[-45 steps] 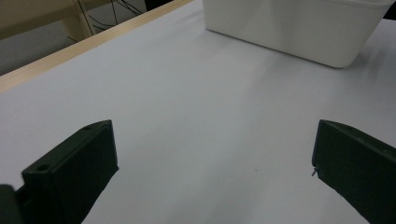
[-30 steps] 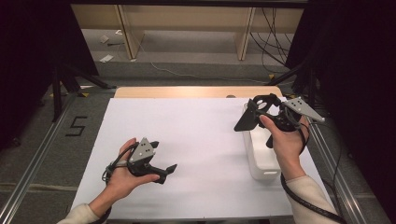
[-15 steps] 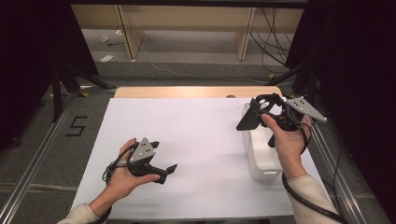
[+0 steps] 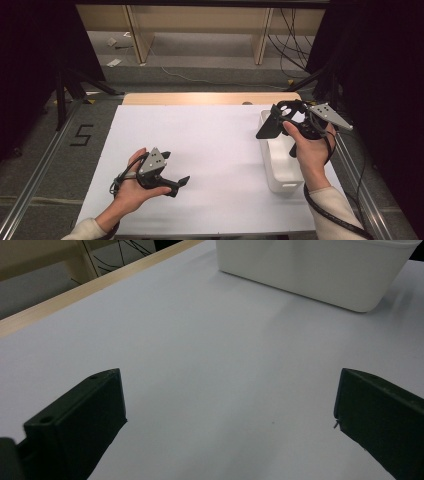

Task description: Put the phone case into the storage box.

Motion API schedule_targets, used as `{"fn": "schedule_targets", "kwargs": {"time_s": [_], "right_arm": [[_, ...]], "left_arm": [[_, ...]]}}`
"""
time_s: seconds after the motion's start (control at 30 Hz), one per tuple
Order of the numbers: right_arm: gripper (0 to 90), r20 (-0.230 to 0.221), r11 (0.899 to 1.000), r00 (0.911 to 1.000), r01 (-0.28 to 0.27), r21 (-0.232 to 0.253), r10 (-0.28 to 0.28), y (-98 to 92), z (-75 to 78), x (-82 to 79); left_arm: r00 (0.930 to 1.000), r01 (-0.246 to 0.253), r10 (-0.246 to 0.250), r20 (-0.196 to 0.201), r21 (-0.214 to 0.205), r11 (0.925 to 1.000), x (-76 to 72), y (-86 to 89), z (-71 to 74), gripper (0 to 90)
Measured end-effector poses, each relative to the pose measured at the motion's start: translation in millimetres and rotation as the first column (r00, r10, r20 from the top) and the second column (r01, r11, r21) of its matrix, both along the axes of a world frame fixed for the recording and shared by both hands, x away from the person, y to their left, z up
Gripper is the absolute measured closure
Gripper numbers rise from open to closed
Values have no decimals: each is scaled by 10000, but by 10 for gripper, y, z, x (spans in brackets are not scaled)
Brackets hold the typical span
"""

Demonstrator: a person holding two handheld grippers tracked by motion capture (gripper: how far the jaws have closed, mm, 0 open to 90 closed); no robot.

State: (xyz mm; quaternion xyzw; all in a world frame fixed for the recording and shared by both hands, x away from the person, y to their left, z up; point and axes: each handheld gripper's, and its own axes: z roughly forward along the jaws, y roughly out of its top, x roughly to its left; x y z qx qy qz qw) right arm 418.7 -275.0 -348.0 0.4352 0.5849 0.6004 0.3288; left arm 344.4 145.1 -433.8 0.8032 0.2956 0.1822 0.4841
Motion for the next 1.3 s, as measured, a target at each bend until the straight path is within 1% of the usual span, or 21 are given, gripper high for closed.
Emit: {"fn": "schedule_targets", "kwargs": {"time_s": [0.37,0.93,1.3], "right_arm": [[156,-29,9999,9999,143,65,-142,-50,0,11],[156,-178,9994,9993,332,39,-331,-108,-31,34],[156,-151,9982,9981,593,89,-592,-192,-18,49]], "left_arm": [[10000,2,-2,3,-15,10000,0,-3,0,0],[10000,23,-23,-3,-27,10000,-2,-5,-1,0],[10000,23,-23,25,-57,10000,-2,-5,6,0]]}}
